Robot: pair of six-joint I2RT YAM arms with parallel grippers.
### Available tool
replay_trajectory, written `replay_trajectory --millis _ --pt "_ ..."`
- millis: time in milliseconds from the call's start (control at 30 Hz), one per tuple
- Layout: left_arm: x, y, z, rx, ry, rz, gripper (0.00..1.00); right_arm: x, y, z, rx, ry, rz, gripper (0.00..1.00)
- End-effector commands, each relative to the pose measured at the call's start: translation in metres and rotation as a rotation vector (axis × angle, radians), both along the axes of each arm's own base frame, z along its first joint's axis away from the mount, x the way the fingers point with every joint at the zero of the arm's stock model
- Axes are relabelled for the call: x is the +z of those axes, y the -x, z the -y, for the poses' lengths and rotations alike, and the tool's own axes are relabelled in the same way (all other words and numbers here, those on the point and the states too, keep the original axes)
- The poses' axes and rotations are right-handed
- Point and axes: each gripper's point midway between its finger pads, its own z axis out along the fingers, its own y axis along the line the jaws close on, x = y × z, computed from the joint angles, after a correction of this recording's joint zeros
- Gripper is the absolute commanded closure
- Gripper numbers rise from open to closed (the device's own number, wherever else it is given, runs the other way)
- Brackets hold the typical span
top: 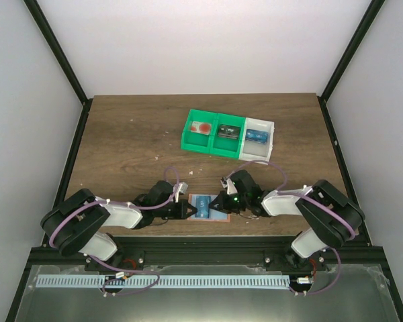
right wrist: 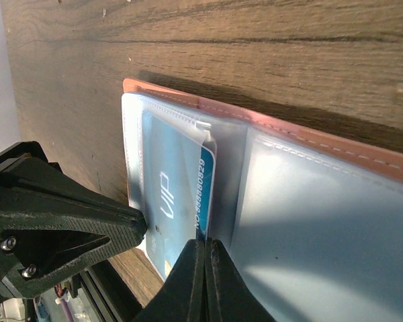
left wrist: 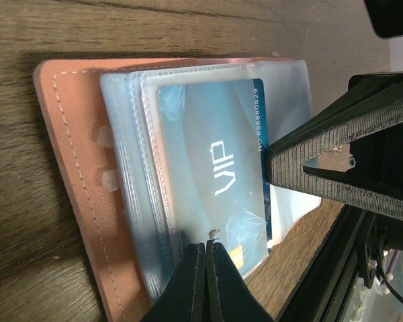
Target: Take the credit cards out of the card holder
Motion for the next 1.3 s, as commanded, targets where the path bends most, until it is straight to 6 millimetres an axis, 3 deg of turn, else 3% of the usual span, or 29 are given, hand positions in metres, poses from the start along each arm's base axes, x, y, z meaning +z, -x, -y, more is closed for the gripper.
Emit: replay_trajectory --millis 0,667,900,1267 --pt "-0.007 -0.003 -0.007 0.016 -0.042 0.011 1.0 0.005 0.001 -0.001 0.002 -0.01 0.029 1.0" --pt "-0.007 -0.007 -0.012 0.031 -0.063 0.026 1.0 0.004 -0.002 0.013 -0.033 0.009 0.039 0.99" --pt "-0.009 -0.006 -0.011 0.023 -0.06 0.017 1.0 0.01 -0.003 0.008 -0.018 -0.03 0.045 0.99" --pt "-0.012 -0.005 -0.011 0.02 -0.056 0.005 1.0 0.007 0.0 0.001 0.008 -0.073 0.027 0.85"
